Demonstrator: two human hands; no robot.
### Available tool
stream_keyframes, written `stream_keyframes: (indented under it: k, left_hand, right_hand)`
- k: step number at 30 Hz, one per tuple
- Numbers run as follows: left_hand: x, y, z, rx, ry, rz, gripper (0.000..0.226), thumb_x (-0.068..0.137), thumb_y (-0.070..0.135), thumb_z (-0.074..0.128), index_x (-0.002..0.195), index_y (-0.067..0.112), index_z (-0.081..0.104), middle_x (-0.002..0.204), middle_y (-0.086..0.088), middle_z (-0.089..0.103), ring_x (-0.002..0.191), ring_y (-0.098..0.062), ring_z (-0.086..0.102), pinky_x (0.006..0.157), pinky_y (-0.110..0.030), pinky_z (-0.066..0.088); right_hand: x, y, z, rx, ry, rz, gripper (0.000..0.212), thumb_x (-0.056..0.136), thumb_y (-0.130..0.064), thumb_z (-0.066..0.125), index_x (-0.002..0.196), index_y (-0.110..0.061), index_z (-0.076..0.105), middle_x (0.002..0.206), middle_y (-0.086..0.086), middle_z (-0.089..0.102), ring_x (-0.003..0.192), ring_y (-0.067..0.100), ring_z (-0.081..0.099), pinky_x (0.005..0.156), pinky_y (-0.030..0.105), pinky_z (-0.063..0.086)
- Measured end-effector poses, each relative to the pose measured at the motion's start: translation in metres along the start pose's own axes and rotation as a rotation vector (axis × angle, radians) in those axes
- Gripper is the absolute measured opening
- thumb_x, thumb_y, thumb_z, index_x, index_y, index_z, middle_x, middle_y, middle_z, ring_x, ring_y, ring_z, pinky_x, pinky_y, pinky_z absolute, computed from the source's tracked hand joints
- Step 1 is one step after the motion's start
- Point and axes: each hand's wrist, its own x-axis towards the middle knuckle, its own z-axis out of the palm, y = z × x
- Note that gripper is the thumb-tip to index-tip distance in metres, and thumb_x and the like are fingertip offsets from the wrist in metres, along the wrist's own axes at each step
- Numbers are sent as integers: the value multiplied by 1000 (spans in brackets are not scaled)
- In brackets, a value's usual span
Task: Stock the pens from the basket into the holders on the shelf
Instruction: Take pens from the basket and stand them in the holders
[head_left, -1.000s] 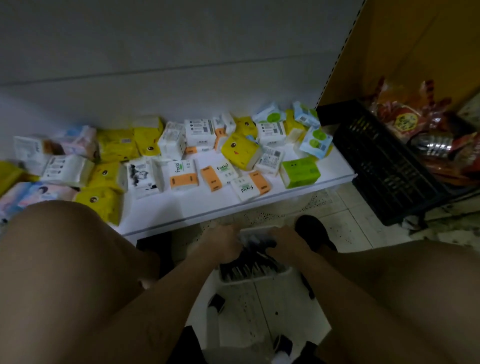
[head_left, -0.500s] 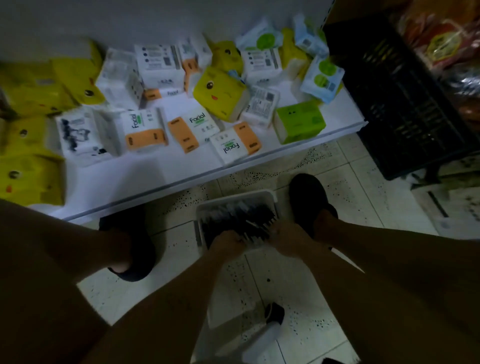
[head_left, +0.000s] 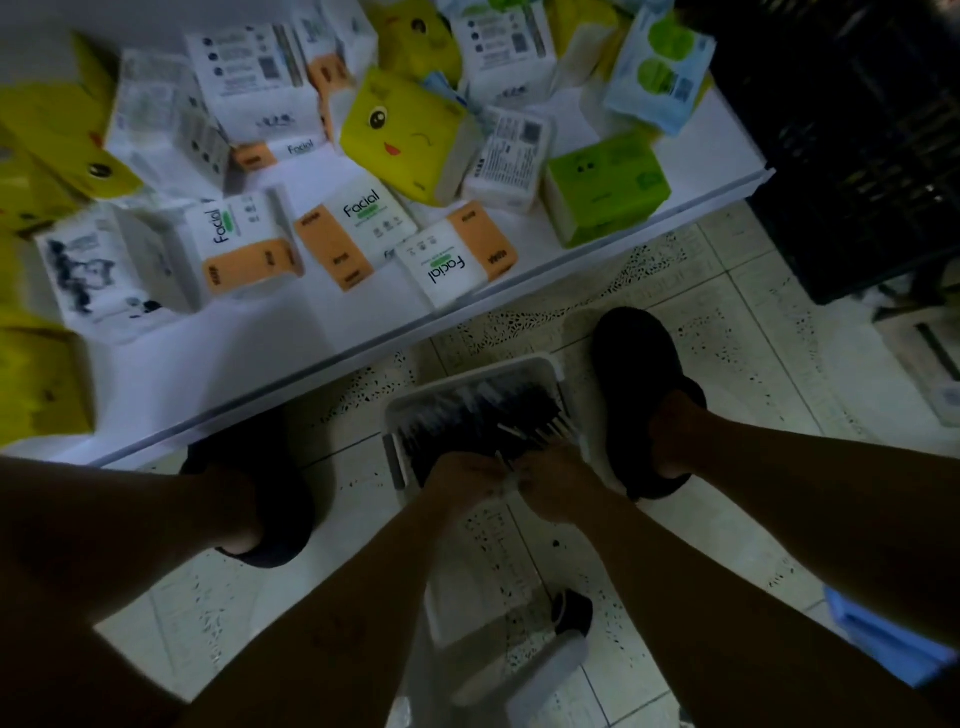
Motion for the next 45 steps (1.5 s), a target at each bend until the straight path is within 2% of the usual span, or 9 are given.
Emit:
stream_keyframes:
  k: [3, 6, 17, 21, 27, 32, 35, 38, 45]
  left_hand:
    - [3, -7, -3, -57, 13, -47, 2, 85, 1, 69, 86, 1, 71, 68, -7, 62, 46, -6, 58, 44, -13, 45]
    - [6, -12, -8, -53, 59, -72, 15, 84, 9, 72, 72, 13, 64, 63, -3, 61, 50, -9, 57, 48, -20, 49]
    - [-6, -9, -14, -133, 8, -110, 42, 92, -7, 52, 130, 8, 43, 88, -17, 60, 63, -20, 57, 57, -27, 49]
    - [0, -5, -18, -199, 53, -103, 33, 92, -7, 40, 123, -1, 52, 80, -17, 59, 67, -25, 56, 61, -35, 49]
    - [5, -4, -29, -220, 165, -63, 26, 103, 21, 37, 111, 14, 61, 71, -2, 54, 59, -13, 47, 51, -23, 34]
    - [2, -11, -29, -240, 191, 2, 18, 102, 20, 43, 103, 13, 60, 67, -3, 53, 55, -13, 46, 47, -21, 36]
    - [1, -12, -29, -238, 174, -32, 13, 101, 11, 45, 95, 4, 54, 66, -5, 50, 55, -13, 45, 42, -17, 37]
    - [-2, -11, -30, -161, 171, -37, 17, 101, 13, 44, 103, 2, 56, 68, -4, 49, 57, -13, 45, 41, -17, 37]
    - [-22, -10, -31, 25, 216, 142, 35, 101, 41, 40, 102, 11, 59, 87, -10, 61, 74, -24, 58, 63, -29, 45]
  right_hand:
    - [-1, -3, 5, -38, 25, -26, 28, 98, -17, 44, 118, -10, 62, 120, 10, 62, 116, 29, 54, 105, 38, 38]
    - [-2, -4, 5, -4, 94, 4, 29, 98, -18, 45, 116, -7, 65, 117, 11, 64, 111, 27, 57, 98, 34, 43]
    - [0, -3, 1, 32, 185, 45, 29, 96, -18, 54, 122, -7, 55, 120, 12, 62, 110, 27, 59, 76, 25, 41]
    - [6, -3, 2, 71, 196, 54, 31, 95, -18, 55, 123, -6, 51, 115, 15, 62, 105, 29, 60, 70, 26, 39]
    - [17, -5, -7, 160, 92, 147, 47, 91, -23, 64, 128, -2, 43, 118, 19, 59, 109, 34, 57, 82, 36, 48]
    - [21, -7, -9, 224, 35, 191, 34, 91, -16, 61, 120, 2, 55, 101, 15, 63, 99, 29, 60, 80, 34, 52]
    - [15, -11, -14, 247, -18, 201, 19, 94, -21, 56, 89, -3, 57, 76, 8, 58, 66, 20, 55, 52, 26, 43]
    - [6, -13, -16, 328, -34, 255, 31, 95, -22, 54, 67, -11, 47, 59, 4, 46, 49, 13, 42, 44, 23, 33]
    - [-26, -22, -22, 525, -145, 397, 26, 96, -26, 56, 79, -7, 54, 73, 9, 55, 57, 18, 51, 50, 29, 46]
